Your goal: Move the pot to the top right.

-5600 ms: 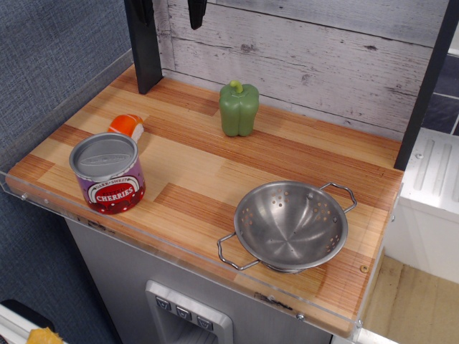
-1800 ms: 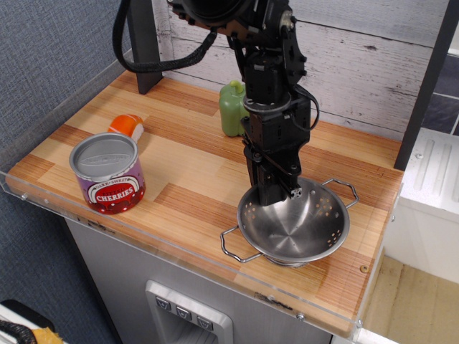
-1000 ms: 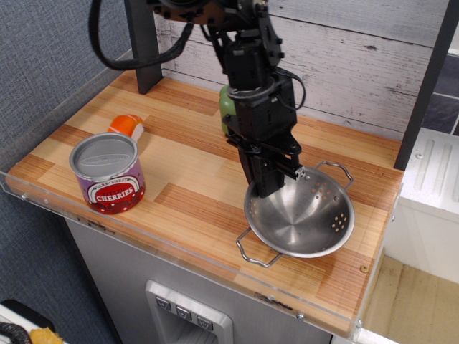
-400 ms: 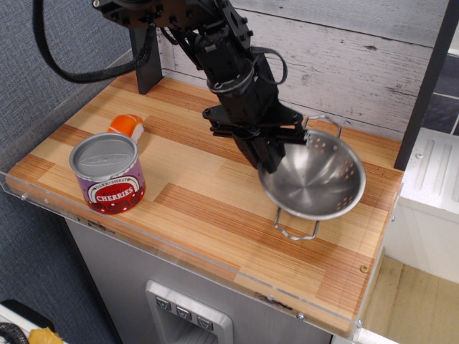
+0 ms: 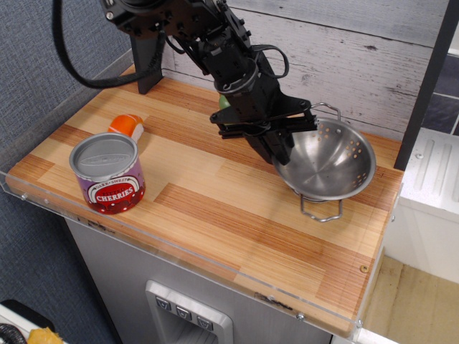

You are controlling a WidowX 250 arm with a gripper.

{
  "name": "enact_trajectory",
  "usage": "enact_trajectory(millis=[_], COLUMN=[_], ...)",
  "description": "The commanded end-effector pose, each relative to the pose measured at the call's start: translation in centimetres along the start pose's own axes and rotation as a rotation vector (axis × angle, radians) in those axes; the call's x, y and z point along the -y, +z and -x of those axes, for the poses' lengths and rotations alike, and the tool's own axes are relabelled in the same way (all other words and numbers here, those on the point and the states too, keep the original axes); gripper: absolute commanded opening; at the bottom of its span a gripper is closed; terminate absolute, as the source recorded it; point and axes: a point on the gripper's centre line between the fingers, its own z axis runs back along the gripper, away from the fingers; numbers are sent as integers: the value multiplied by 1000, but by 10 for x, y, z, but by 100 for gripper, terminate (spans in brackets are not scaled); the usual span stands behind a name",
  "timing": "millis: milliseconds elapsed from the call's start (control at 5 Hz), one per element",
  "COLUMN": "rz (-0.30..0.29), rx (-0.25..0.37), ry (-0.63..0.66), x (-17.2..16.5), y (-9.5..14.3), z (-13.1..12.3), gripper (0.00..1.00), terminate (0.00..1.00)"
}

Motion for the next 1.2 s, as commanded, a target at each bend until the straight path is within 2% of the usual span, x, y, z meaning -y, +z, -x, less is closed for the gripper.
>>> enact_trajectory(millis=[0, 200, 400, 600, 800, 1000], rz=[12, 23, 21, 9, -41, -95], rx=[88, 107, 94, 83, 78, 121], ry=[112, 194, 255, 264, 297, 288], x=[4, 3, 4, 6, 6, 6], y=[-3, -11, -16, -18, -14, -10], z=[-21, -26, -26, -25, -23, -26], gripper=[0, 0, 0, 0, 100, 100], terminate=[0, 0, 0, 0, 0, 0])
